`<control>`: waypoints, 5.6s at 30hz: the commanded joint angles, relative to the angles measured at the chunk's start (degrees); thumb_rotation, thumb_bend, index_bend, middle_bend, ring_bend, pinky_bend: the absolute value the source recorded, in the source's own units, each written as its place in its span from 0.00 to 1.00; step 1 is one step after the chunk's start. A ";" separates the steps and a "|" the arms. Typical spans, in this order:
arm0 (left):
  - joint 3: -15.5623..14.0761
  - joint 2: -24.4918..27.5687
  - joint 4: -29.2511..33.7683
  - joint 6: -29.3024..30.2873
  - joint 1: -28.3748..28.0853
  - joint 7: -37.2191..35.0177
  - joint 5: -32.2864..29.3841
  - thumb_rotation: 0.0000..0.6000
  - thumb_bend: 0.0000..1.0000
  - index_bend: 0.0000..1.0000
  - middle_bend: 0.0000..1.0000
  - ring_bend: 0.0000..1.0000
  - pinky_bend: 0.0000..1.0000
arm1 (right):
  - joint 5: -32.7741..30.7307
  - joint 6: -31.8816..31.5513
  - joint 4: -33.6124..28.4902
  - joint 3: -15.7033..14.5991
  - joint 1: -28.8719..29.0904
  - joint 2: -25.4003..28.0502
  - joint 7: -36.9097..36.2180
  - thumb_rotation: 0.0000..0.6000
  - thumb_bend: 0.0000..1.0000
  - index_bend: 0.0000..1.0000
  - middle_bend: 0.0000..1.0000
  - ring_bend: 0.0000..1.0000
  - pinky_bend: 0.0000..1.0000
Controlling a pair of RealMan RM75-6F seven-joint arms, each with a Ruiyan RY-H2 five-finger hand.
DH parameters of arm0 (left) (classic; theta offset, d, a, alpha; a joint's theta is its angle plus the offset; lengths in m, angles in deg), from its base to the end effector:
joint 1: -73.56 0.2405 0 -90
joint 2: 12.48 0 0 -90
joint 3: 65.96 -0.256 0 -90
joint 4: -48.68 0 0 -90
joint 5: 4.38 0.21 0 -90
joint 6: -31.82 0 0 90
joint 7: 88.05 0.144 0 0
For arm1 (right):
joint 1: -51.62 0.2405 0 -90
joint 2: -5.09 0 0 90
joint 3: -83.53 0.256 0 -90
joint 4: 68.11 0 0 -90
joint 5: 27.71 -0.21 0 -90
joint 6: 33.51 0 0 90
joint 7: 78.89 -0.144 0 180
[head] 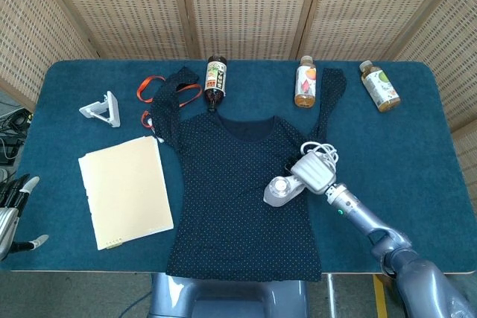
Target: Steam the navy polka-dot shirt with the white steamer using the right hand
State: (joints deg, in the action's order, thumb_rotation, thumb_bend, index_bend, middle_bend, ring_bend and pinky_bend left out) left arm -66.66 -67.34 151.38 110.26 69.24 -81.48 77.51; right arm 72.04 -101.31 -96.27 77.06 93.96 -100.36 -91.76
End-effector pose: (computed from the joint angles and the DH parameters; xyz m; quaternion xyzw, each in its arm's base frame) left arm -0.3087 0.1605 0.1733 -0.6232 -0.4274 -0.2917 0.5864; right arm -0.2327 -0.3666 -0.0398 0.8470 -0.1350 0.3464 0.3799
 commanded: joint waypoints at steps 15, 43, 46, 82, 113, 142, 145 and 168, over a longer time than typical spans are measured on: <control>-0.29 0.35 -0.14 0.35 0.33 -1.44 0.28 1.00 0.00 0.00 0.00 0.00 0.00 | 7.21 -1.65 -23.51 -3.29 4.26 3.98 13.65 1.00 1.00 0.70 0.57 0.64 0.89; -0.75 -0.19 0.39 0.78 0.23 0.66 1.40 1.00 0.00 0.00 0.00 0.00 0.00 | 3.52 -4.95 -17.68 -3.64 -3.82 10.48 11.99 1.00 1.00 0.70 0.57 0.64 0.89; -0.77 -0.21 0.66 0.84 0.20 1.07 1.52 1.00 0.00 0.00 0.00 0.00 0.00 | 2.55 -5.19 -13.56 -3.41 -5.04 10.34 9.37 1.00 1.00 0.70 0.57 0.64 0.89; -0.90 0.07 0.60 1.35 0.39 0.47 1.86 1.00 0.00 0.00 0.00 0.00 0.00 | 14.59 -9.62 -30.84 -9.82 -4.21 14.81 16.85 1.00 1.00 0.70 0.57 0.64 0.89; -0.91 -0.23 0.83 0.98 0.21 1.10 1.53 1.00 0.00 0.00 0.00 0.00 0.00 | 3.73 0.72 -22.69 2.21 1.04 7.56 13.96 1.00 1.00 0.70 0.57 0.64 0.89; -0.30 -0.13 -0.30 -0.23 -0.32 -0.35 -0.39 1.00 0.00 0.00 0.00 0.00 0.00 | -1.56 7.41 -20.55 7.37 6.54 0.54 21.50 1.00 1.00 0.70 0.57 0.64 0.89; -0.36 -0.15 -0.34 -0.36 -0.37 -0.34 -0.33 1.00 0.00 0.00 0.00 0.00 0.00 | -1.78 7.18 -19.13 7.15 6.15 1.28 21.38 1.00 1.00 0.70 0.57 0.64 0.89; -0.51 -0.09 0.59 0.09 -0.28 0.15 0.09 1.00 0.00 0.00 0.00 0.00 0.00 | -17.48 12.91 -7.35 17.29 4.97 -1.44 23.32 1.00 1.00 0.70 0.57 0.64 0.89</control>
State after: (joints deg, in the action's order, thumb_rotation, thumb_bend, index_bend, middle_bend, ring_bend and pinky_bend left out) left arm -67.17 -67.45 151.96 110.33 68.95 -81.30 77.58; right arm 55.13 -89.19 -103.46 94.12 98.88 -101.35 -69.49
